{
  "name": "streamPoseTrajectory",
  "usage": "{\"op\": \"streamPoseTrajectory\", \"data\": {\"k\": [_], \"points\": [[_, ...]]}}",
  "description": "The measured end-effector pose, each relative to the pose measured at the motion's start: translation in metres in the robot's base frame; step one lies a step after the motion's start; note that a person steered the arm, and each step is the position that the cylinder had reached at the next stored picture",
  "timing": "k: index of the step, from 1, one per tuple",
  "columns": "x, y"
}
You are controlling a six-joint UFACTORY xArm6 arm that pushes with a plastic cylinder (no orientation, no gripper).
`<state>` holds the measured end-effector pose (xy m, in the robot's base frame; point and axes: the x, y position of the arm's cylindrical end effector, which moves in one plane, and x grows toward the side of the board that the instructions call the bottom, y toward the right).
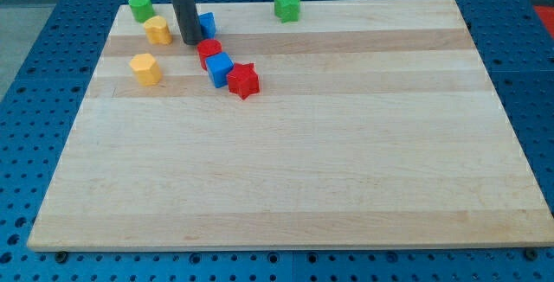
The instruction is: Move the blue triangle diagonal bottom right to the green star
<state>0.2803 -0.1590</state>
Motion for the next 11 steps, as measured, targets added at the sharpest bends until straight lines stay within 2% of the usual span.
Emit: {"op": "streamPoseTrajectory", "data": {"k": [1, 4, 7, 9, 10, 11], "points": [[-0.001, -0.025], [-0.036, -0.015], [-0.013, 0.04], [0.013, 0.026], [0.017, 0.047], [0.013, 0.094]]}}
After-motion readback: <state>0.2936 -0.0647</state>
